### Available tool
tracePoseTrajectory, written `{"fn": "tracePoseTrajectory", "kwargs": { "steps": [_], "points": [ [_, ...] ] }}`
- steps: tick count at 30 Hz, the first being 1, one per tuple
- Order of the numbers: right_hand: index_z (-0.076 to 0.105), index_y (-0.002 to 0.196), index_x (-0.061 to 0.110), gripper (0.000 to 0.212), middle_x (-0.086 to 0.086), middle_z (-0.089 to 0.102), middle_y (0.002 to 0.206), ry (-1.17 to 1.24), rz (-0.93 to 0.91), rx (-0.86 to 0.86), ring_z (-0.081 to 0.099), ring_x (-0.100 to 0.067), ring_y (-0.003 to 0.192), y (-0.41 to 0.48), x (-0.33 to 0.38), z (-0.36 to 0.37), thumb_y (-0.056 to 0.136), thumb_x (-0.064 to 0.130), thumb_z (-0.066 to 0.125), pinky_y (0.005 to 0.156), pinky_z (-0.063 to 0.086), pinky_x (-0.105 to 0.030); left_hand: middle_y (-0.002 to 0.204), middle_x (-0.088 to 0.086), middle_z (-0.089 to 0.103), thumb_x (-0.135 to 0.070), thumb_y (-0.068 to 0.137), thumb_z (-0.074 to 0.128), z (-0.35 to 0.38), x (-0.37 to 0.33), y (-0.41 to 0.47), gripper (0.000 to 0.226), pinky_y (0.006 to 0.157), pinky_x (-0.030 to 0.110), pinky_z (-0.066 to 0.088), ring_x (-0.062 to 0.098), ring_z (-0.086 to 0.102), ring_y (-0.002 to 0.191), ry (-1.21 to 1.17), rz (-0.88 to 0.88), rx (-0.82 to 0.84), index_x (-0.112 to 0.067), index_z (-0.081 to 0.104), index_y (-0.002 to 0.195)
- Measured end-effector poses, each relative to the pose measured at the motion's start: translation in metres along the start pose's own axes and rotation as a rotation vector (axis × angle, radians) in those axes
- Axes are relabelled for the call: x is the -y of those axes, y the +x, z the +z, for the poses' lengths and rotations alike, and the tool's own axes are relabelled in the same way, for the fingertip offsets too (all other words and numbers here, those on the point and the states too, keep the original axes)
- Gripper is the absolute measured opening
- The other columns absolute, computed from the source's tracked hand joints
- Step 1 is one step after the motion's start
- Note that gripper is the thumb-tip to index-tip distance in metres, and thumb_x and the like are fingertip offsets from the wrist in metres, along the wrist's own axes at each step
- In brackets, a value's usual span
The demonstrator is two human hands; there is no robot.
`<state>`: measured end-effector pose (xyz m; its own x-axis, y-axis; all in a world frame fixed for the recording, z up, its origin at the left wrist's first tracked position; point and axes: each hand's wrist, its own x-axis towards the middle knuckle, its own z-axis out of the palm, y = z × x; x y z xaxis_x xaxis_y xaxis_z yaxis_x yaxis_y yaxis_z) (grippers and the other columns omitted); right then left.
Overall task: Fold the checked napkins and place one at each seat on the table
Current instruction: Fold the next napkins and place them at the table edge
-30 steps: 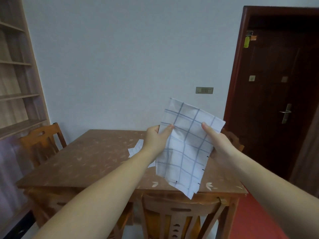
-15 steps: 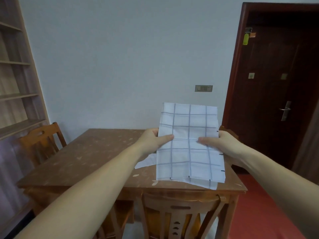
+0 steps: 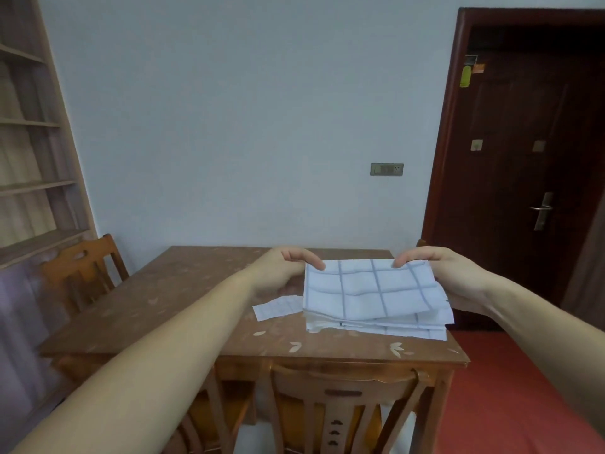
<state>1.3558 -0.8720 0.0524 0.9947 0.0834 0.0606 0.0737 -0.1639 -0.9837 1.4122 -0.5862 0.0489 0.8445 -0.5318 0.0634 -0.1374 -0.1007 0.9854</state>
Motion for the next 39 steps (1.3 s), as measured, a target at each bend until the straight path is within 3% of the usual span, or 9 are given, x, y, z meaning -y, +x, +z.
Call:
{"fn": "tracePoseTrajectory", "kwargs": {
  "steps": [7, 10, 13, 18, 21, 23, 27, 30, 39],
  "points": [
    [0.069, 0.083, -0.001, 0.033, -0.017, 0.072, 0.083, 0.012, 0.047, 0.068, 0.071, -0.021, 0.061, -0.005, 0.006, -0.002, 0.097, -0.006, 0.039, 0.044, 0.053, -0.024, 0.063, -0.004, 0.070, 0.005, 0.097, 0.045, 0.004, -0.004, -0.005, 0.027, 0.048, 0.017, 0.048, 0.006, 0.062, 0.050, -0.059, -0.010, -0.045, -0.006, 0.067, 0.086],
    [0.073, 0.093, -0.002, 0.034, -0.023, 0.071, 0.109, -0.063, 0.038, 0.059, 0.065, -0.042, 0.085, -0.003, 0.005, -0.003, 0.090, 0.002, 0.039, 0.072, 0.053, -0.041, 0.083, 0.003, 0.073, -0.004, 0.092, 0.046, 0.004, -0.003, -0.002, 0.030, 0.057, 0.024, 0.051, 0.012, 0.066, 0.062, -0.139, -0.032, -0.105, -0.006, 0.074, 0.085],
    [0.075, 0.096, -0.001, 0.041, -0.015, 0.070, 0.116, -0.184, 0.075, 0.099, 0.061, -0.039, 0.101, -0.006, 0.003, -0.004, 0.088, 0.011, 0.036, 0.086, 0.047, -0.046, 0.087, -0.002, 0.073, -0.021, 0.092, 0.054, 0.007, -0.005, 0.001, 0.024, 0.063, 0.029, 0.051, 0.014, 0.066, 0.075, -0.090, -0.017, -0.169, -0.014, 0.076, 0.084],
    [0.057, 0.077, 0.013, 0.025, 0.002, 0.066, 0.079, -0.418, -0.047, 0.100, 0.060, -0.017, 0.081, -0.006, 0.004, 0.019, 0.090, 0.032, 0.067, 0.080, 0.050, -0.035, 0.088, -0.004, 0.066, -0.012, 0.091, 0.061, 0.020, -0.019, 0.005, 0.021, 0.064, 0.015, 0.048, 0.006, 0.058, 0.072, 0.411, 0.135, -0.118, -0.029, 0.072, 0.095],
    [0.066, 0.090, 0.026, 0.017, 0.009, 0.072, 0.086, -0.538, -0.125, 0.090, 0.066, -0.007, 0.080, -0.002, 0.005, 0.041, 0.087, 0.043, 0.068, 0.078, 0.053, -0.030, 0.081, 0.005, 0.054, -0.012, 0.088, 0.059, 0.028, -0.028, 0.006, 0.034, 0.073, 0.024, 0.046, 0.013, 0.053, 0.074, 0.468, 0.187, -0.003, -0.036, 0.064, 0.110],
    [0.063, 0.065, 0.030, 0.028, 0.010, 0.058, 0.063, -0.608, -0.194, 0.105, 0.053, -0.008, 0.058, -0.002, 0.008, 0.053, 0.091, 0.040, 0.063, 0.062, 0.042, -0.031, 0.070, -0.001, 0.046, -0.012, 0.087, 0.060, 0.031, -0.030, 0.008, 0.037, 0.070, 0.023, 0.042, 0.012, 0.049, 0.069, 0.427, 0.212, -0.008, -0.036, 0.061, 0.115],
    [0.077, 0.086, 0.019, 0.020, 0.001, 0.076, 0.083, -0.386, -0.210, 0.040, 0.071, -0.017, 0.081, 0.000, 0.007, 0.057, 0.093, 0.033, 0.064, 0.080, 0.056, -0.041, 0.070, -0.008, 0.059, -0.036, 0.087, 0.068, 0.028, -0.025, 0.011, 0.009, 0.071, 0.022, 0.046, 0.008, 0.057, 0.071, 0.434, 0.206, -0.193, -0.031, 0.069, 0.095],
    [0.078, 0.093, 0.019, 0.018, -0.003, 0.077, 0.094, -0.351, -0.176, 0.029, 0.072, -0.023, 0.094, 0.002, 0.004, 0.055, 0.092, 0.032, 0.065, 0.093, 0.054, -0.051, 0.060, -0.014, 0.058, -0.041, 0.089, 0.065, 0.025, -0.020, 0.010, 0.029, 0.056, 0.018, 0.039, 0.000, 0.051, 0.055, 0.578, 0.201, -0.226, -0.015, 0.070, 0.077],
    [0.076, 0.096, 0.007, 0.022, -0.016, 0.075, 0.097, -0.112, -0.250, -0.102, 0.071, -0.035, 0.097, 0.011, 0.009, 0.051, 0.093, 0.024, 0.064, 0.093, 0.054, -0.052, 0.078, 0.001, 0.074, -0.028, 0.081, 0.078, 0.023, -0.028, 0.010, 0.015, 0.067, 0.021, 0.050, 0.005, 0.065, 0.069, 0.346, 0.176, -0.172, -0.014, 0.076, 0.086]
  ]
}}
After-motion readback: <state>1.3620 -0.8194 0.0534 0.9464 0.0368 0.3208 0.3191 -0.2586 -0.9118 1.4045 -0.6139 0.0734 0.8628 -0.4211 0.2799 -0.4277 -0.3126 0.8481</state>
